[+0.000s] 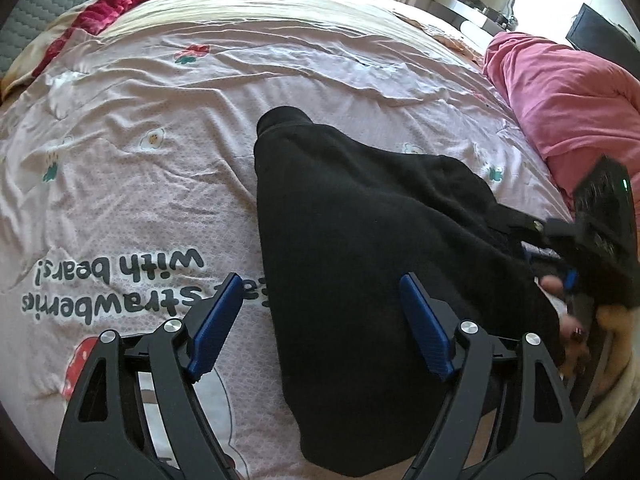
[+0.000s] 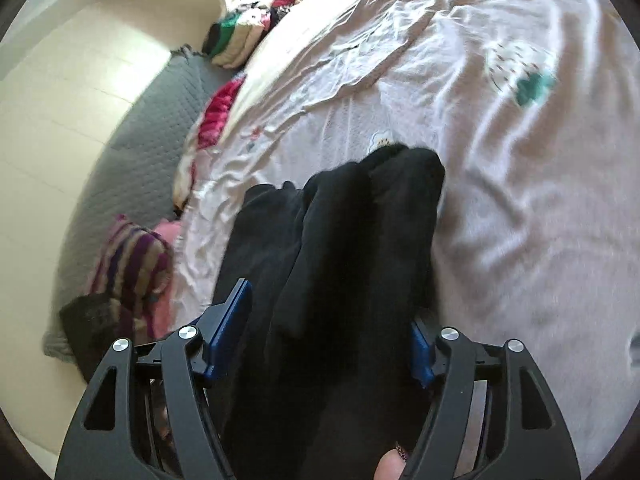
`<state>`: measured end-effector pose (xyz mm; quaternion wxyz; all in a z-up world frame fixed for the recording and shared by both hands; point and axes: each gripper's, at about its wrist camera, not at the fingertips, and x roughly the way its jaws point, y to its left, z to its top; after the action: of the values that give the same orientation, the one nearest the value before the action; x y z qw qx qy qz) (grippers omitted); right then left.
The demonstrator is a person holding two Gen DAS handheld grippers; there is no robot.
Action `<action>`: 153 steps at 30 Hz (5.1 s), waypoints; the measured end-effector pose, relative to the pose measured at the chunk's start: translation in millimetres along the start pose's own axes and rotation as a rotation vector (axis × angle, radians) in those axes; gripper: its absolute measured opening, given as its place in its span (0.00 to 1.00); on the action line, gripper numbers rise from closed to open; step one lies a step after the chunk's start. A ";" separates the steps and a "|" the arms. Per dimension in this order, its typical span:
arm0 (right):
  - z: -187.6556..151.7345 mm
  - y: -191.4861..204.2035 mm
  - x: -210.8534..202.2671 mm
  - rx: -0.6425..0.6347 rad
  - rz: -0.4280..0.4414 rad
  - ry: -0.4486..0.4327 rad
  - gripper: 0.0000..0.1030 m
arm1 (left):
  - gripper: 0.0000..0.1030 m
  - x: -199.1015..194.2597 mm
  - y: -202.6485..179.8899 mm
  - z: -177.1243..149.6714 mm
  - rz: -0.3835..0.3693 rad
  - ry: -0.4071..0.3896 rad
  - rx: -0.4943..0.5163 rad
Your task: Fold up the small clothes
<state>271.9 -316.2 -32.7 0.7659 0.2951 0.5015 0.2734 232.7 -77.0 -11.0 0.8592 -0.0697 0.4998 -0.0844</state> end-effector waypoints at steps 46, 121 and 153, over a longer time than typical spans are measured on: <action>-61.8 27.0 -26.2 -0.220 -0.033 -0.033 0.18 | 0.75 -3.1 12.3 -23.8 -0.101 0.060 -0.045; -74.5 124.5 87.6 -0.395 -0.217 0.046 0.53 | 0.46 -38.8 141.1 -31.8 -0.168 0.015 -0.242; -145.5 159.8 -23.5 -0.492 -0.287 -0.266 0.95 | 0.74 -143.8 107.8 -80.0 -0.042 -0.218 -0.127</action>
<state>108.9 -199.0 50.6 0.9040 0.0603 0.3522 0.2347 101.3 56.3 49.5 0.9003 -0.1432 0.4063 -0.0624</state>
